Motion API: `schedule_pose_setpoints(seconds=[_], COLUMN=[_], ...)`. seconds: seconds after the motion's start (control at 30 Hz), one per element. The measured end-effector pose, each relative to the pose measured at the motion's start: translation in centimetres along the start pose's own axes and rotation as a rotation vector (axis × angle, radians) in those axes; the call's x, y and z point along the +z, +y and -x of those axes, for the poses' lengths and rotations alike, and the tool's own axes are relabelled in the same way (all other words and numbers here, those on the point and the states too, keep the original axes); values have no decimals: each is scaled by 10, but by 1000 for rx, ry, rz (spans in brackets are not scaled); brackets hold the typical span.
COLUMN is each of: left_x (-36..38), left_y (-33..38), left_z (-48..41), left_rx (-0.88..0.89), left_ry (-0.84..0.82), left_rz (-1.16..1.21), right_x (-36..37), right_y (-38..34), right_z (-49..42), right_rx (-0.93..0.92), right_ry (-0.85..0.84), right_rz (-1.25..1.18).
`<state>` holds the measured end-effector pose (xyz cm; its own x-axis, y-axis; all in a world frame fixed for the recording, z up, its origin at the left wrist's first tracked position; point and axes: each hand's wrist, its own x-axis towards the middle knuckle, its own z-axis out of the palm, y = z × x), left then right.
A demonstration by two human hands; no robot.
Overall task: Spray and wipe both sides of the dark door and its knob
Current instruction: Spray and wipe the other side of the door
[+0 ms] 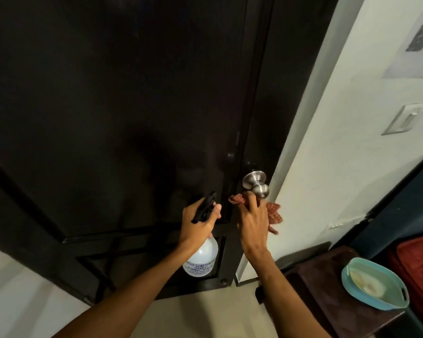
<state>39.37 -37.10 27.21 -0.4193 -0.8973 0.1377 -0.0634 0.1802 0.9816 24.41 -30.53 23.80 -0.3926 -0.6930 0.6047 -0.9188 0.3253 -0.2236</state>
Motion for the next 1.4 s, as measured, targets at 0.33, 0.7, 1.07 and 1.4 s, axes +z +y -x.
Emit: schedule_pose_setpoints(seconds=[0.33, 0.7, 1.07, 1.4], left_x=[-24, -44, -109, -174], left_y=[-18, -21, -5, -4], left_z=[7, 21, 49, 172], left_rx=[-6, -20, 49, -36], left_ry=[49, 162, 501, 797], left_rz=[-14, -8, -87, -205], right_x=[5, 6, -5, -25], right_y=[21, -40, -125, -213], right_z=[13, 23, -19, 49], right_rx=[811, 752, 136, -40], right_ry=[477, 64, -304, -576], right_rz=[-718, -895, -1032, -1093])
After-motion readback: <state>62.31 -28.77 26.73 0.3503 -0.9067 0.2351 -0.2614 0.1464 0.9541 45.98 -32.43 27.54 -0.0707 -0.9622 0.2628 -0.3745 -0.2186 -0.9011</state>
